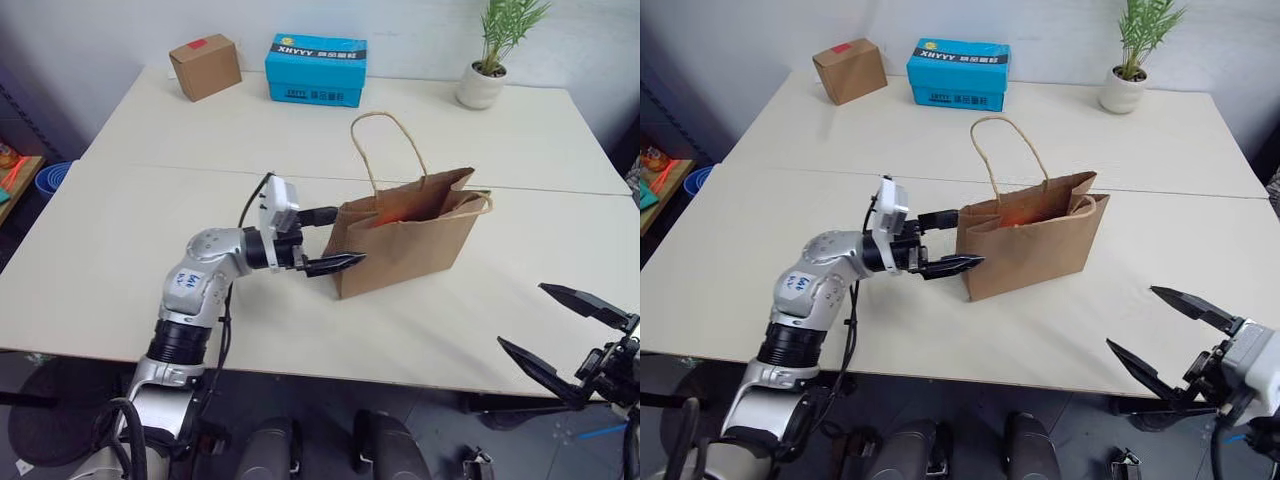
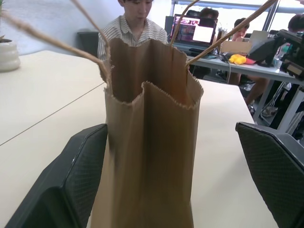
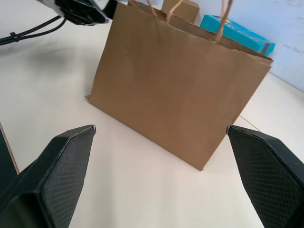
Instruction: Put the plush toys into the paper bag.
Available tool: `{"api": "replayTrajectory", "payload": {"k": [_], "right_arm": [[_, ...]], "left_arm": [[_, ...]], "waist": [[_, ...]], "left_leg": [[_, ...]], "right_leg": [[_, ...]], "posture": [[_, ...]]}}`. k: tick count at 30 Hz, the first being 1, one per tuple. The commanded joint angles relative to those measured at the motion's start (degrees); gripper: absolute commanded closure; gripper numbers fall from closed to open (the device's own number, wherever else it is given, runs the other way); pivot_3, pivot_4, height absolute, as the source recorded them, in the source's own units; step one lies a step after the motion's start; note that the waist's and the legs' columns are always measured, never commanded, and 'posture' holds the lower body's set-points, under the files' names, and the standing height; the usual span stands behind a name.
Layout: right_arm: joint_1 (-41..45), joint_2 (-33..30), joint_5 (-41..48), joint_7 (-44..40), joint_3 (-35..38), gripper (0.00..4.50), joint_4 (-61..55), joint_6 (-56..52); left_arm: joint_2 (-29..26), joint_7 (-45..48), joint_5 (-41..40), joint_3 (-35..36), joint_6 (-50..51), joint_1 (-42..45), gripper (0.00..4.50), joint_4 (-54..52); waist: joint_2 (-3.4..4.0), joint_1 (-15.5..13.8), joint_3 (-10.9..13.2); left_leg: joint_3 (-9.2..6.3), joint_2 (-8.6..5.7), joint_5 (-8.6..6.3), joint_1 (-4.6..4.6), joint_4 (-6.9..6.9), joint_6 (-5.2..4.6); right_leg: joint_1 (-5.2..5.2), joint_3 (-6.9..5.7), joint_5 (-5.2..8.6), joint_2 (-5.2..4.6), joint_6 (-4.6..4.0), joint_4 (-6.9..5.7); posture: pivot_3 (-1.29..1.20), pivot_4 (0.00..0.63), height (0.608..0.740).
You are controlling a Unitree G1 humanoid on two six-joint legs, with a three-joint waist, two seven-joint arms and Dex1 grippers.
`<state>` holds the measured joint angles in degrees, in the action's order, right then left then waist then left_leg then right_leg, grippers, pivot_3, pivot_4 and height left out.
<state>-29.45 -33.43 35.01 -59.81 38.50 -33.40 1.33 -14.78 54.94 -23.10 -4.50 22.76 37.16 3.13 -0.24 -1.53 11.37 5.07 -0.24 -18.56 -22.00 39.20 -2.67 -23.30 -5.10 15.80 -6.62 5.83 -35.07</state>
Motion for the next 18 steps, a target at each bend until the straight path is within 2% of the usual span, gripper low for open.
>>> {"api": "replayTrajectory", "payload": {"k": [1, 3, 8, 13, 15, 18], "right_arm": [[-0.3, 1.3, 0.1, -0.6, -0.6, 0.00, -0.6, 3.7], [-0.1, 1.5, 0.0, 0.1, -1.0, 0.00, -0.8, 3.9], [0.5, 1.3, 0.6, 0.4, -1.9, 0.00, -1.1, 5.3], [2.5, 0.7, 2.1, 2.2, -1.1, 0.00, -3.4, 5.8], [2.6, -0.5, 2.9, 2.3, -0.4, 0.00, -3.7, 4.8], [2.6, -1.8, 3.5, 2.2, 0.3, 0.00, -3.3, 4.1]], "left_arm": [[1.3, -3.2, 3.8, -2.4, -3.6, 0.4, 0.40, 1.2], [1.7, -3.1, 4.2, -3.4, -3.3, 0.6, 0.90, 1.8], [1.4, -1.3, 5.6, -4.8, -5.5, 2.7, 2.51, 6.3], [-1.5, 11.6, 3.6, -5.4, -7.5, 7.5, 4.17, 14.4], [-2.6, 18.0, 3.0, -4.8, -10.3, 10.5, 4.45, 19.3], [-3.9, 26.3, 4.1, -4.8, -16.5, 15.4, 4.45, 28.0]], "waist": [[0.01, 0.0, 0.0], [0.00, 0.1, 0.0], [0.01, 0.0, 0.0], [0.01, 0.0, 0.0], [0.01, 0.0, 0.0], [-0.01, 0.0, 0.0]], "left_leg": [[0.03, -0.01, 0.00, 0.01, 0.00, 0.00], [0.07, -0.02, -0.01, 0.04, 0.00, 0.00], [0.11, 0.00, -0.02, 0.07, -0.01, 0.02], [0.17, -0.01, -0.04, 0.06, 0.00, 0.00], [0.19, 0.00, -0.05, 0.06, 0.00, 0.01], [0.22, -0.01, -0.05, 0.05, 0.00, -0.01]], "right_leg": [[0.00, 0.03, 0.00, 0.01, 0.00, 0.01], [-0.01, 0.08, 0.00, 0.02, 0.00, 0.01], [-0.06, 0.16, 0.02, -0.03, -0.04, 0.04], [-0.09, 0.14, 0.02, -0.01, -0.04, 0.03], [-0.11, 0.14, 0.04, 0.00, -0.07, 0.02], [-0.13, -0.03, 0.04, 0.01, -0.07, 0.00]], "posture": [[0.00, 0.150, 0.740], [0.00, 0.150, 0.740], [0.00, 0.150, 0.740], [0.00, 0.150, 0.740], [0.00, 0.150, 0.740], [0.00, 0.150, 0.740]]}}
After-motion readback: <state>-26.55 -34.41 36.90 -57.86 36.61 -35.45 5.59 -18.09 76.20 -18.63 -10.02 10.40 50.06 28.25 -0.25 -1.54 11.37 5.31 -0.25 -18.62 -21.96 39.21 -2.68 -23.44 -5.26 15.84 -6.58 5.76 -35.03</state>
